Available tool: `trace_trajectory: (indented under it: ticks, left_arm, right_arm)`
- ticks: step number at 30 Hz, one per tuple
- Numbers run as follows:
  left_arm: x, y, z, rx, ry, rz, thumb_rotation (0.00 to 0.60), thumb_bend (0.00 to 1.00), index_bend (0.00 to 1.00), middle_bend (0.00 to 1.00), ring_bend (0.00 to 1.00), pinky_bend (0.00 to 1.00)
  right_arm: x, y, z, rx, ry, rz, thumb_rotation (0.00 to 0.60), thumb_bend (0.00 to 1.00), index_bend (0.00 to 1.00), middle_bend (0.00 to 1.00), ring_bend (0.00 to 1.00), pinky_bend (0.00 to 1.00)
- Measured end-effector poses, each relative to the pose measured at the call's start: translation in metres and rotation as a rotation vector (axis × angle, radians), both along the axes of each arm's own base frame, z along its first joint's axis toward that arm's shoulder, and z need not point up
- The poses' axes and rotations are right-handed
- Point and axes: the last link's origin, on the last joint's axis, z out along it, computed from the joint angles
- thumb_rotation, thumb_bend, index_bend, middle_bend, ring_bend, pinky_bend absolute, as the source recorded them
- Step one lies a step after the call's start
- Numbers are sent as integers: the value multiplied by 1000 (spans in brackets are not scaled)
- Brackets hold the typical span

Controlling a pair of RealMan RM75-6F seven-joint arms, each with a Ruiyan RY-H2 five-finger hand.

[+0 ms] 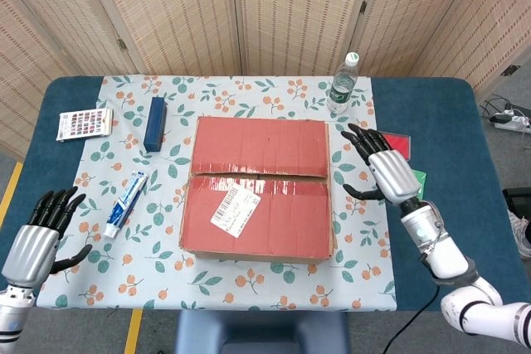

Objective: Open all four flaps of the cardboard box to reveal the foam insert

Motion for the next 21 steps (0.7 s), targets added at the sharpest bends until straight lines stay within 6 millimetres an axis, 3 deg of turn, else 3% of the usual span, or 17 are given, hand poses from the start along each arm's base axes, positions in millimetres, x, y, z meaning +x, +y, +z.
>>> trace_trajectory:
  ticks: [13, 21]
  left_arm:
    - [-5, -2, 13, 25, -34, 1, 600, 282, 69, 56, 0, 0]
    - [-6, -4, 14, 25, -37, 3, 600, 281, 69, 57, 0, 0]
  right_arm:
    - [15, -27, -34, 11, 21, 17, 532, 328, 11, 0, 30, 0]
    - [18, -35, -44, 4, 26, 11, 533, 328, 10, 0, 36, 0]
